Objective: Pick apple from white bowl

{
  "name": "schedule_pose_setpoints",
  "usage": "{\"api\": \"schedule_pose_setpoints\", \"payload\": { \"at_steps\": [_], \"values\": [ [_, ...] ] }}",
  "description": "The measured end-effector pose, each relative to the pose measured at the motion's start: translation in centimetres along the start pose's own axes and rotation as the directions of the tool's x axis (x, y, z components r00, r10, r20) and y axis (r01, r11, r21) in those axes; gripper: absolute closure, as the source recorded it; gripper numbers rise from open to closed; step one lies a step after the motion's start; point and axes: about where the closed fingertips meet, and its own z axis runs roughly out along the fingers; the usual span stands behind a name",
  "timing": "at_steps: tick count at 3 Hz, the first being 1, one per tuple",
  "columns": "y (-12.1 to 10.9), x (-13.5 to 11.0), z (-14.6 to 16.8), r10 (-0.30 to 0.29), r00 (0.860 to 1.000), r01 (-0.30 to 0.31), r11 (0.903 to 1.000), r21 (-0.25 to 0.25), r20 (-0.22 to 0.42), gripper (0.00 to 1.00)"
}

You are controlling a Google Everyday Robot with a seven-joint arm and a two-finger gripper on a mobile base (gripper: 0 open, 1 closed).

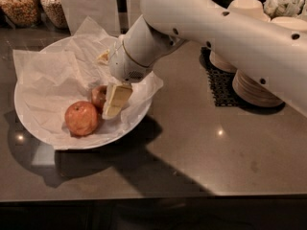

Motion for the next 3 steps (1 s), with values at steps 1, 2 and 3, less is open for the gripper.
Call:
{"api": "schedule_pose_setpoints", "payload": {
  "at_steps": [1, 2, 3],
  "values": [
    [-0.3, 0.8, 0.2, 0.013, 1.000, -0.013, 0.9998, -0.013, -0.006, 0.19],
    [-1.4, 1.8, 1.1, 0.020, 1.000, -0.020, 0.9989, -0.043, -0.002, 0.20],
    [-2.1, 2.7, 2.8, 0.034, 0.999, -0.032, 0.9955, -0.090, 0.014, 0.20]
  ]
}}
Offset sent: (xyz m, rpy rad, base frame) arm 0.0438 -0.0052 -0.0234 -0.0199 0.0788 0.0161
